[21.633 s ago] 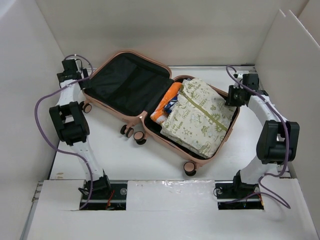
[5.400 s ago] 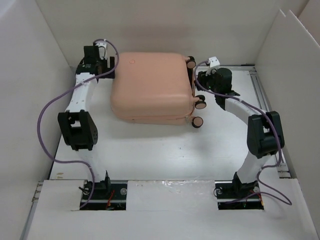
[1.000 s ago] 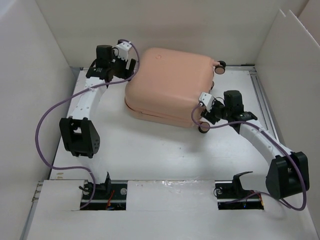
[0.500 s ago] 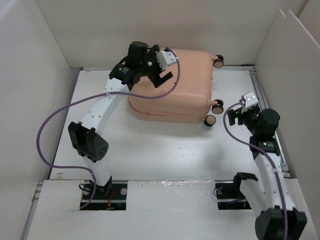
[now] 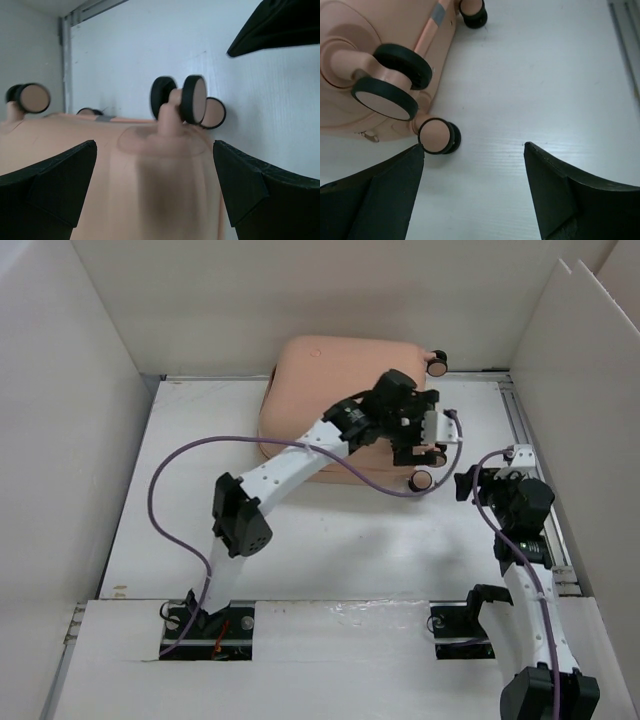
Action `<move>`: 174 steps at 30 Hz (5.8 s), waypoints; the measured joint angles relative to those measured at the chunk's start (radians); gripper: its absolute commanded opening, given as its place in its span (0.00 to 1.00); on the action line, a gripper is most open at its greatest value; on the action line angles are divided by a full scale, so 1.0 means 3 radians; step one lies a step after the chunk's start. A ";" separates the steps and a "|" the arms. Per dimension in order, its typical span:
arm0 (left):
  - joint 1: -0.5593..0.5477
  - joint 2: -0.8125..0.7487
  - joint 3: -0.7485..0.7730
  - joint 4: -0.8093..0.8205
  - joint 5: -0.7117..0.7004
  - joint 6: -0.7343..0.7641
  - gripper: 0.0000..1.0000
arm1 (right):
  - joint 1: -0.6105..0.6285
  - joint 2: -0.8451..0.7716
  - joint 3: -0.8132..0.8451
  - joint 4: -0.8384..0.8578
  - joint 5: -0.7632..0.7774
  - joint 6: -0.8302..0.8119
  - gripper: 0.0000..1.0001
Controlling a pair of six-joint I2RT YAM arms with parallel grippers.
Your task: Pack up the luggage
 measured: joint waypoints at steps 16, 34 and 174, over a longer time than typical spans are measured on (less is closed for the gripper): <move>-0.0300 0.0863 0.0501 0.0085 -0.0431 -0.0172 0.99 | -0.0003 0.0314 -0.0296 -0.0045 -0.0104 0.0268 0.83; -0.0326 0.1002 0.0506 0.0398 -0.0690 -0.0281 0.00 | -0.0160 0.1924 0.0245 0.0710 -0.0331 0.0041 0.78; 0.0305 0.0364 -0.0389 0.0894 -0.0879 -0.1054 0.00 | 0.0974 0.4213 0.1041 0.3705 -0.1401 0.1030 0.00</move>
